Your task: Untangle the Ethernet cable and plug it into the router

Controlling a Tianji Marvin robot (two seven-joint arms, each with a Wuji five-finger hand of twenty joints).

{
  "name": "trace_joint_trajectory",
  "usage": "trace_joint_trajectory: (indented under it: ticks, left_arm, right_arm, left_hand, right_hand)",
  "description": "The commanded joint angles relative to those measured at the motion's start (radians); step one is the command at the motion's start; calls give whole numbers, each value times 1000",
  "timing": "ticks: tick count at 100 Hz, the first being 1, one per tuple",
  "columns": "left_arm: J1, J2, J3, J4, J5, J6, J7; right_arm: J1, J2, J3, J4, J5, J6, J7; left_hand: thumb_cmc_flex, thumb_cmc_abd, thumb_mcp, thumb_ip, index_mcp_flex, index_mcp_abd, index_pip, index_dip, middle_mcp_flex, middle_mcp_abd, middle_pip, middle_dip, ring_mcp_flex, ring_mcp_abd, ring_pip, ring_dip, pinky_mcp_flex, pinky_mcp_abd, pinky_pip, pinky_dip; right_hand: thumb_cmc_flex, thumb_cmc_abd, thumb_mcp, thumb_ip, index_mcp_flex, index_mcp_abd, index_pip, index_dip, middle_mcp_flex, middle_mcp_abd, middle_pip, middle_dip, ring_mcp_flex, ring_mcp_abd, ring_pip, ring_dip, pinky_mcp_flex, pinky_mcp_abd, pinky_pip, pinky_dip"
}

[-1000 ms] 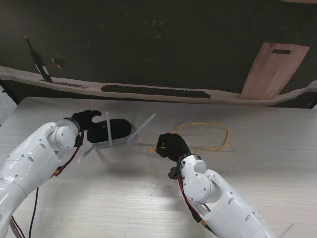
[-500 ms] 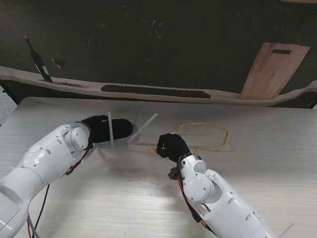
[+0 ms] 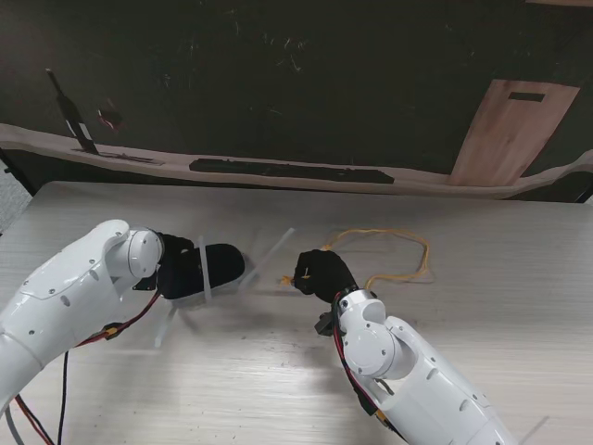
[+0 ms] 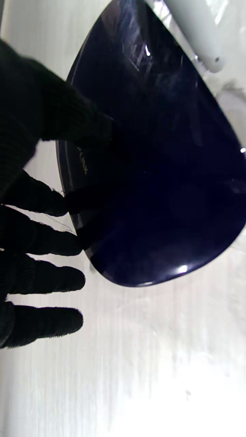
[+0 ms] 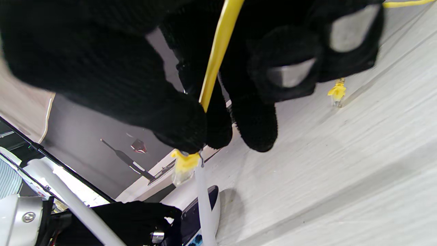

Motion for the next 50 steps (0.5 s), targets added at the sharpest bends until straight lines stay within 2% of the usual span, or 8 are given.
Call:
trace_joint_trajectory:
  ticks: [1,20,33,48,50]
  left_arm:
    - [34,9,-5,-5,4,8,-28]
    - [133,18,-116,-135,87,26,-65]
    - [208,17,-203,-228,147,21,-78]
    - [285,13,-296,-304,219,-31,-70]
    - [293,12,-307,-311,226,-40,-71]
  right_arm:
    - [-4,-4,0,1,3,-10,13]
    - [-6,-3,4,-1,2,-15,11]
    - [-11,-3,8,-5,3,-20,9]
    - [-16,-2,12,-11,1,-26,9]
    - [-16,-2,13,-11,1,-27,8]
  left_hand:
    - [46,-1,-41,42,46,40,40,-7,-30,38,-20,-14,-18,29,-7,1,4,-26,21,14]
    - [70,33,-98,53,53,77,9,-24,-36,64,-29,-20,-7,50,3,2,16,-26,35,22]
    - [77,37,-117,58,56,80,-4,-32,-39,72,-36,-23,-7,62,7,1,20,-27,41,25]
    - [63,-10,-132,69,56,54,-6,-32,-58,55,-50,-31,-19,62,2,0,11,-23,29,20]
    - [47,-26,-117,89,52,50,-1,-29,-63,51,-54,-34,-21,60,-3,0,11,-22,19,15]
  right_hand:
    - [32,27,16,-5,21,-16,27,11,105,110,68,0,-3,5,56,15,32,-174,211,4]
    - [32,27,15,-5,21,-16,28,11,105,112,68,0,-4,8,56,15,32,-174,211,4]
    - [33,27,16,-5,21,-16,28,11,105,111,68,0,-3,6,56,15,32,-174,211,3]
    - [32,27,16,-5,21,-15,28,11,105,111,68,0,-3,4,57,15,32,-174,212,3]
    - [32,28,16,-5,21,-15,28,11,105,110,68,0,-3,4,57,15,32,-174,212,3]
